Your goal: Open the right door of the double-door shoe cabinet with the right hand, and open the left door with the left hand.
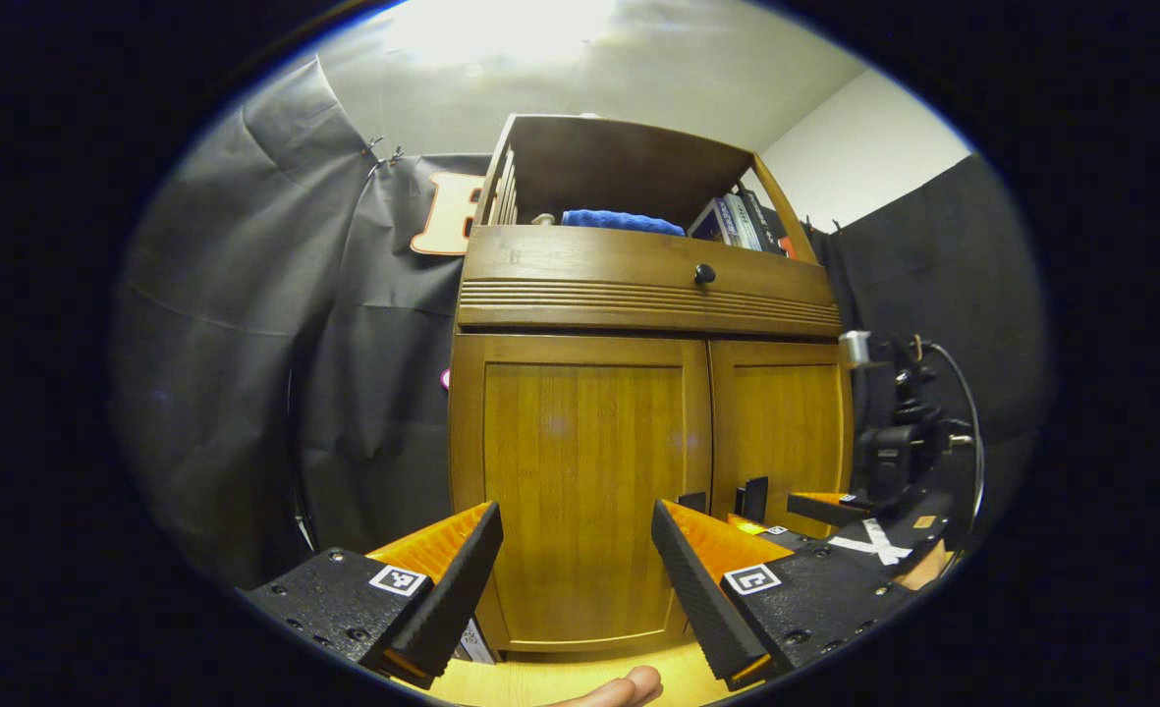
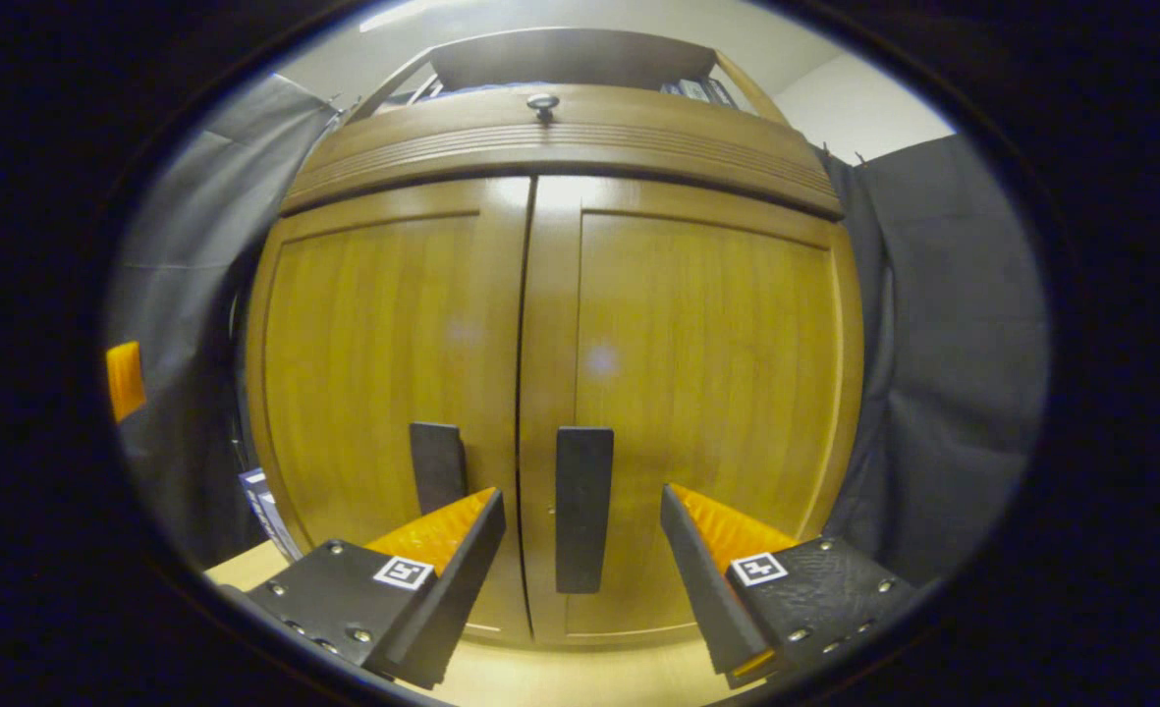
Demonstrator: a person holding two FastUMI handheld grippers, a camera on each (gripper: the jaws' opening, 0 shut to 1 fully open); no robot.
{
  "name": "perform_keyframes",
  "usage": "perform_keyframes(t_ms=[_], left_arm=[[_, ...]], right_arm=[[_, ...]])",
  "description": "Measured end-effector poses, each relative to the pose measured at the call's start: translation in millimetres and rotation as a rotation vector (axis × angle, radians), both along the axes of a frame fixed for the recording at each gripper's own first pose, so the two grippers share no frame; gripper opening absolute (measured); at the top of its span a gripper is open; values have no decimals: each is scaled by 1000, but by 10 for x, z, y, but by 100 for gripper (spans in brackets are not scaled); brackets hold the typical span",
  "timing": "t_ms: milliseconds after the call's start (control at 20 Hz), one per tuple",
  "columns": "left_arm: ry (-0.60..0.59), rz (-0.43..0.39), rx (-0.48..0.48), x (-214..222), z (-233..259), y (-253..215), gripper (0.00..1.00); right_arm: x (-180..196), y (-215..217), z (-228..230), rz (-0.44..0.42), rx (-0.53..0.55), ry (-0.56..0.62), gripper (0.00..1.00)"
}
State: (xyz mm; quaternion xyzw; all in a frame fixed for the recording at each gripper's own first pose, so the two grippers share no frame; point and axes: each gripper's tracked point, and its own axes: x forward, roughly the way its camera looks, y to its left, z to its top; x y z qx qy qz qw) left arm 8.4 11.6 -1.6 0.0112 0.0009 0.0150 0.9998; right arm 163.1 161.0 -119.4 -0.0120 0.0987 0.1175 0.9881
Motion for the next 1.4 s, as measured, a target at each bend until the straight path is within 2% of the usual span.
perform_keyframes(t_ms=[50, 150, 250, 300, 400, 500, 550, 650, 800, 850, 950, 1050, 1100, 1250, 1300, 1350, 1400], left_arm=[[0, 2, 0, 5, 8, 4, 91], [1, 9, -1, 13, -3, 20, 91], [3, 14, -2, 34, -31, 29, 91], [4, 15, -3, 40, -48, 34, 91], [9, 15, -5, 38, -65, 36, 91], [15, 11, -2, 43, -90, 44, 91], [14, 14, -1, 59, -94, 54, 91], [16, 22, 2, 132, -95, 44, 91], [32, 31, 0, 229, -128, 3, 91], [40, 28, 5, 247, -134, -7, 91], [41, 36, 9, 290, -136, 12, 94], [34, 41, 9, 263, -131, -8, 91], [32, 43, 10, 234, -140, -7, 91], [39, 44, 11, 261, -166, -18, 91], [44, 45, 8, 278, -182, -18, 94], [51, 42, 6, 294, -189, -18, 91], [58, 39, 6, 316, -200, -17, 91]], right_arm=[[51, 7, -65, -4, 11, 9, 82], [168, -13, -229, -20, 15, 55, 73], [198, 76, -409, 40, 28, 108, 73], [329, 158, -443, 58, 85, 97, 73], [182, 158, -418, 71, 85, 98, 36], [153, 97, -289, 92, 33, 68, 36], [226, 162, -384, 97, 20, 69, 35], [211, 178, -410, 112, 27, 75, 30], [208, 179, -407, 144, 19, 75, 30], [197, 180, -404, 153, 17, 73, 34], [160, 163, -392, 160, 15, 79, 30], [120, 143, -380, 165, 22, 79, 31], [94, 136, -369, 166, 23, 82, 19], [6, 83, -371, 170, 37, 77, 19], [-39, 52, -354, 169, 39, 77, 19], [-99, 18, -334, 171, 39, 76, 15], [-158, -23, -322, 174, 42, 77, 19]])
